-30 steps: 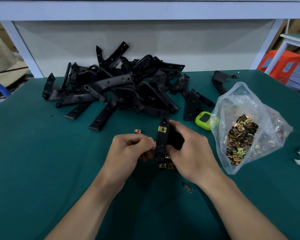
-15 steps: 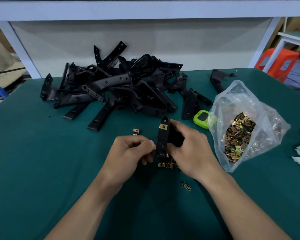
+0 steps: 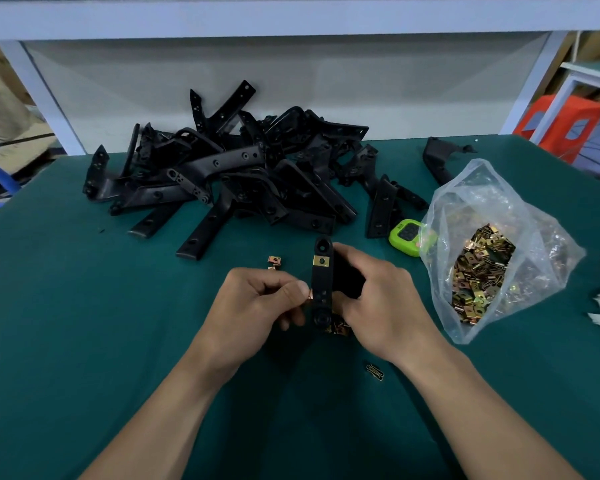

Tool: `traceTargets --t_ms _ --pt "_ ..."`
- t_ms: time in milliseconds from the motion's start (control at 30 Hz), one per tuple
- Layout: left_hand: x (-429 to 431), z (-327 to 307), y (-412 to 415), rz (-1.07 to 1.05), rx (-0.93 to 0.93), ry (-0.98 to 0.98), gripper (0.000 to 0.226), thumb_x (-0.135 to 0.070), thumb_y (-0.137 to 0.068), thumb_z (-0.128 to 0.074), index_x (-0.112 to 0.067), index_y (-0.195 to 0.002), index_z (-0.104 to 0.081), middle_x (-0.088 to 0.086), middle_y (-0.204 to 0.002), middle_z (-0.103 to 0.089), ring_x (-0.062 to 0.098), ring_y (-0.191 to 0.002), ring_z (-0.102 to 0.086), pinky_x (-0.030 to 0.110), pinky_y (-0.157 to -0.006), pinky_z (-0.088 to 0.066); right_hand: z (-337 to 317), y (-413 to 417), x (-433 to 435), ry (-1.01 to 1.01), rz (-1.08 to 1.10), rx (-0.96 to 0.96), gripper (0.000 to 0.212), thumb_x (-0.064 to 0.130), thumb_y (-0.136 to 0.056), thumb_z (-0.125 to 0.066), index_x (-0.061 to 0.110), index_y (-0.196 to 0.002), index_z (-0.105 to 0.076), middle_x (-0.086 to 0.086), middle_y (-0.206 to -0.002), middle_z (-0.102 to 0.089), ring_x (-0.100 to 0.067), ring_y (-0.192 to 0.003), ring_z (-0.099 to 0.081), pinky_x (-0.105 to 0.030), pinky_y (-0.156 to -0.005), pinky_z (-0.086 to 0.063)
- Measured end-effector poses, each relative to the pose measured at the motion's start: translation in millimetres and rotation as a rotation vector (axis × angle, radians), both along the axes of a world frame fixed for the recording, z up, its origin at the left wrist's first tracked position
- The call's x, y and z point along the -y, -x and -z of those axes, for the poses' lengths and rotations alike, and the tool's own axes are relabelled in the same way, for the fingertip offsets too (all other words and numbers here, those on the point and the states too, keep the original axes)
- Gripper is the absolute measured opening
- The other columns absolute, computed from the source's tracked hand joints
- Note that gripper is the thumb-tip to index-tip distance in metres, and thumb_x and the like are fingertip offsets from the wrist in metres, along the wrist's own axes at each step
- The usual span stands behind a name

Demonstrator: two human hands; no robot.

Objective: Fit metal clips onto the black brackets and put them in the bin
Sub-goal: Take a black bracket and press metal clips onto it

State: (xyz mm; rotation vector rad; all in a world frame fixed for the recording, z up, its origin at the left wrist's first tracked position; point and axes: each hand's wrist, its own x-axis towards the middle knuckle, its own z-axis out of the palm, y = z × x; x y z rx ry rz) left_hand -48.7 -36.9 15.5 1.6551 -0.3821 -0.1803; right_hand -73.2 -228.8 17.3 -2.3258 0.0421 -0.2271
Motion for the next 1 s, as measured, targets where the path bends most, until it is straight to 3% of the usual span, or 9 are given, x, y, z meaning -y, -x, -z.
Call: traceTargets --t_ms 233,400,600,700,833,900,1000 --pt "-5.1 -1.7 -2.4 0.058 0.019 -0.082 0.028 -0.045 -0.080 -0.069 -0.022 -0.067 -0.076 0.003 -0.058 -0.065 0.015 -0.058 -0.060 0.024 -0.055 -0.046 0.2 0.7 -0.8 -0.015 -0.024 -0.016 0.059 0.024 -0.083 -0.081 0.043 -0.134 -0.059 0.023 -0.105 -0.072 -0.004 -0.102 -0.066 -0.038 -0.092 -0.055" --pt "1.6 -0.7 1.5 0.001 0.000 -0.050 0.027 -0.040 -0.084 -0.071 -0.019 -0.069 -0.077 0.007 -0.062 -0.069 0.019 -0.060 -0.062 0.025 -0.056 -0.048 0.1 1.0 -1.2 0.006 0.026 -0.024 0.061 0.025 -0.084 -0.079 0.044 -0.138 -0.055 0.017 -0.111 -0.072 -0.015 -0.111 -0.065 -0.047 -0.098 -0.051" --pt "13.2 0.0 12.5 -0.104 -0.028 -0.139 0.035 -0.045 -0.087 -0.068 -0.016 -0.068 -0.076 0.010 -0.060 -0.067 0.019 -0.057 -0.055 0.048 -0.059 -0.047 1.0 3.8 -6.1 0.042 0.040 -0.004 0.064 0.022 -0.084 -0.077 0.046 -0.137 -0.049 0.010 -0.106 -0.073 -0.020 -0.103 -0.067 -0.046 -0.091 -0.055" --pt "19.8 -0.2 15.6 -0.136 -0.047 -0.100 0.034 -0.038 -0.092 -0.070 -0.012 -0.071 -0.074 0.008 -0.063 -0.067 0.016 -0.060 -0.055 0.038 -0.062 -0.044 0.8 0.9 -4.4 0.030 0.068 -0.011 0.062 0.027 -0.084 -0.077 0.046 -0.136 -0.050 0.010 -0.107 -0.072 -0.021 -0.103 -0.067 -0.045 -0.091 -0.055" --pt "32.4 -2.3 27.1 -0.166 0.038 -0.205 0.007 -0.030 -0.087 -0.076 -0.035 -0.082 -0.077 -0.009 -0.067 -0.073 0.007 -0.060 -0.065 0.017 -0.056 -0.049 0.2 -2.4 0.4 0.018 0.135 0.013 0.063 0.024 -0.084 -0.077 0.044 -0.138 -0.053 0.011 -0.104 -0.071 -0.015 -0.096 -0.067 -0.035 -0.085 -0.056" --pt "36.2 -0.8 32.7 -0.249 0.128 -0.297 0.006 -0.035 -0.086 -0.074 -0.041 -0.084 -0.075 -0.016 -0.067 -0.072 0.005 -0.059 -0.064 0.012 -0.052 -0.045 0.2 -2.3 0.1 0.016 0.144 0.015 0.064 0.024 -0.084 -0.078 0.043 -0.140 -0.053 0.011 -0.106 -0.072 -0.014 -0.097 -0.066 -0.032 -0.086 -0.055" --pt "37.8 2.2 34.8 -0.329 0.245 -0.379 0.009 -0.038 -0.086 -0.071 -0.036 -0.077 -0.072 -0.016 -0.062 -0.067 0.007 -0.053 -0.057 0.013 -0.049 -0.039 0.6 -0.7 -2.9 0.033 0.131 0.008 0.066 0.027 -0.084 -0.077 0.043 -0.142 -0.050 0.010 -0.107 -0.072 -0.019 -0.102 -0.066 -0.039 -0.091 -0.055"
